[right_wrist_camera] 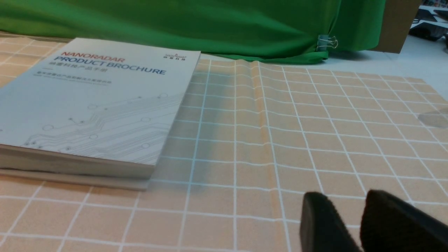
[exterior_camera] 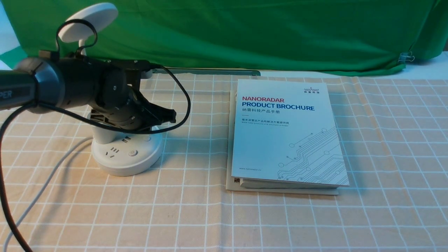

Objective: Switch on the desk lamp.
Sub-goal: Use the left arm to press the button switch on the lamp holder

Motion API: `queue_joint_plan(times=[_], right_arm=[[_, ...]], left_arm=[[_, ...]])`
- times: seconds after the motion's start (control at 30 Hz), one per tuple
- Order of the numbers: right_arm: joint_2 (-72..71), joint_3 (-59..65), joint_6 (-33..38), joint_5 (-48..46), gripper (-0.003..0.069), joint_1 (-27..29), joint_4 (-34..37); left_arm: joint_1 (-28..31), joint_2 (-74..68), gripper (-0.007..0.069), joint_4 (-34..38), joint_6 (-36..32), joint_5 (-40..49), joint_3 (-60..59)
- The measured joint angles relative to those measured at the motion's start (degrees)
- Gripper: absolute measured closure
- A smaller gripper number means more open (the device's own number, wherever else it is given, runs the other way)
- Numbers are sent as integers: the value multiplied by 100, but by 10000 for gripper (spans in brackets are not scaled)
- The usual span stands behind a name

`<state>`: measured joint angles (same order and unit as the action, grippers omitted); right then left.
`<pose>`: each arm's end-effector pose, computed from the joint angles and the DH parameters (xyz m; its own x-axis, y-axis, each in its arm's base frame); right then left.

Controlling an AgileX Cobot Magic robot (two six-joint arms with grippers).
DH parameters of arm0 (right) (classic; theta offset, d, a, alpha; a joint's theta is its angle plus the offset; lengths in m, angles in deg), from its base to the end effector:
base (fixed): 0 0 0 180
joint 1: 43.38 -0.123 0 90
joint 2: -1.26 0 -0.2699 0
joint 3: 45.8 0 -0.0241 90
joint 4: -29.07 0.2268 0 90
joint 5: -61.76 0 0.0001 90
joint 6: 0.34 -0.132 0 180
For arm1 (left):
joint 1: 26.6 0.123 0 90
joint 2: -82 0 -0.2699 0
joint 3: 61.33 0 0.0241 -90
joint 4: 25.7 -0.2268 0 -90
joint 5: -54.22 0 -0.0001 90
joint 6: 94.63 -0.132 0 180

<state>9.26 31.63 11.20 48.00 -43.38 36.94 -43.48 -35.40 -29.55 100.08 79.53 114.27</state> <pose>0.0872 0.0043 0.1818 -0.1550 -0.0679 -0.9856 -0.0428 0.9972 -0.0619 0.3851 -0.1129 0.1528 -0.8413 0.0519 -0.5380 0.1137 0.9901 -0.0823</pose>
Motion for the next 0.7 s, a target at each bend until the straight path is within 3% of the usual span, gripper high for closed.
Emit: queue_joint_plan(times=[0.7], right_arm=[[0,0,0,0,418,0,0]], left_arm=[[0,-139,622,159,-66,210,45]])
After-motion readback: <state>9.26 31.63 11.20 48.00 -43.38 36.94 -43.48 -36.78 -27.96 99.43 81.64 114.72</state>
